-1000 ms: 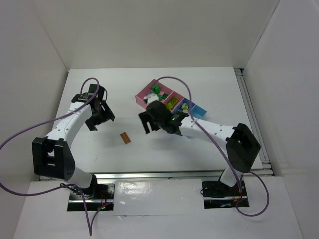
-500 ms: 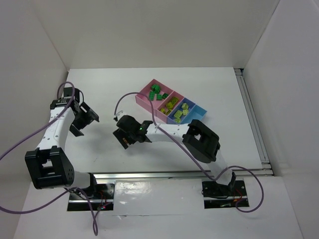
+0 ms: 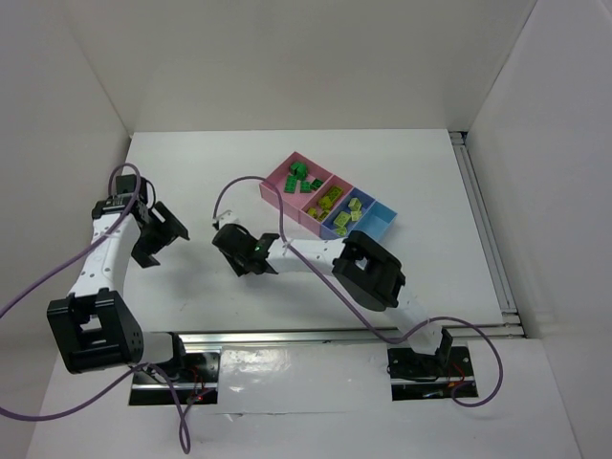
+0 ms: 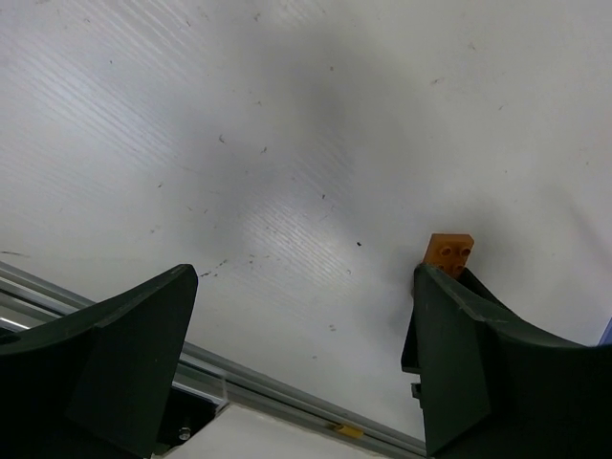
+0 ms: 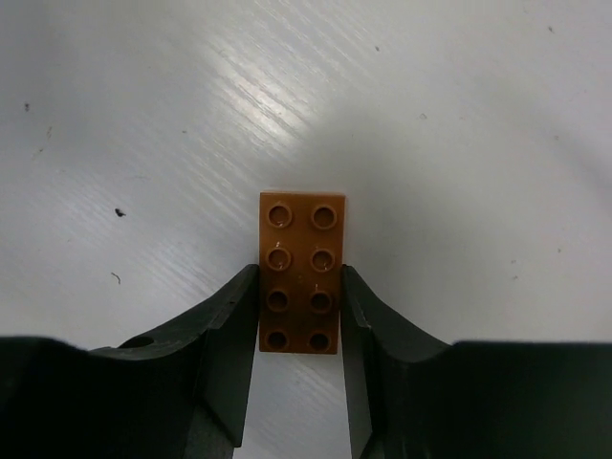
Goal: Sort the legos into containers by color
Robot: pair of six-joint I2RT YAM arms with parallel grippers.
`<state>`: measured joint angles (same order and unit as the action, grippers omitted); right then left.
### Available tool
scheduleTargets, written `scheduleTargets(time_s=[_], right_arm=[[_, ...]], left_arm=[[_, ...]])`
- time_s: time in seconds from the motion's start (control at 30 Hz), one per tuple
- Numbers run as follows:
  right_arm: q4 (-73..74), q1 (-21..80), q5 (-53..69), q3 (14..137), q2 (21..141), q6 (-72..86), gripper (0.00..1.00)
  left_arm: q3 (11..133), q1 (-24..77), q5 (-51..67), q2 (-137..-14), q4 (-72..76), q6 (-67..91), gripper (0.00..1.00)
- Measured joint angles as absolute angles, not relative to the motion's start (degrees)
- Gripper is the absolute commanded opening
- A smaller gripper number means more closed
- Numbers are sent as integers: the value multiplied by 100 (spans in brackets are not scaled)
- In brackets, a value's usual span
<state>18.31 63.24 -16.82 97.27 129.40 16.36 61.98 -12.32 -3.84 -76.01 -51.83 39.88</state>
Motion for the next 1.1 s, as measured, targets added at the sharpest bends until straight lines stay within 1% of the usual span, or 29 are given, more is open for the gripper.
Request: scheduleTargets(time_s=[0.13,0.2,0.33,0.43,0.53,0.6,0.7,0.83,0.9,0.93,0.97,1.0,1.1], right_arm=[[1870,6324,-1992,9253,12508,1708,33],[1922,6324,-2233,8785,11920,1767,33],[2038,6200,-2740,8003,10337,2182,33],[2119,5747,-3114,7395,9144,2731,34],[2226,4921,-3365,6576,8202,3223,36],[2379,4418,-3457,6173,7929,3452,42],[2604,3981,-3439,5745,7819,3658,43],[2663,3570,-3304,5520,7822,3704,45],[2655,3380,-3249,5496,7822,3704,56],[2598,3295,-3223,5468,7822,3695,64],[2547,3218,-3190,5441,7822,3667,74],[2464,3140,-3133,5391,7824,3621,91],[2309,3070,-2991,5325,7856,3483,100]], left_arm=[[6191,-1269,-329,-7592,-5124,3896,95],[6169,-1269,-276,-7585,-5078,3876,95],[6101,-1271,-89,-7566,-4965,3769,95],[6016,-1267,38,-7511,-4864,3741,95],[5983,-1243,117,-7481,-4825,3730,95],[5983,-1205,145,-7481,-4790,3726,95],[5983,-1114,167,-7481,-4768,3726,95],[5986,-1000,172,-7509,-4753,3728,95],[5988,-945,169,-7544,-4746,3728,95],[5988,-921,167,-7564,-4746,3728,95],[5988,-895,165,-7581,-4746,3732,95],[5990,-880,165,-7594,-4746,3736,95],[5999,-808,158,-7616,-4746,3752,95]])
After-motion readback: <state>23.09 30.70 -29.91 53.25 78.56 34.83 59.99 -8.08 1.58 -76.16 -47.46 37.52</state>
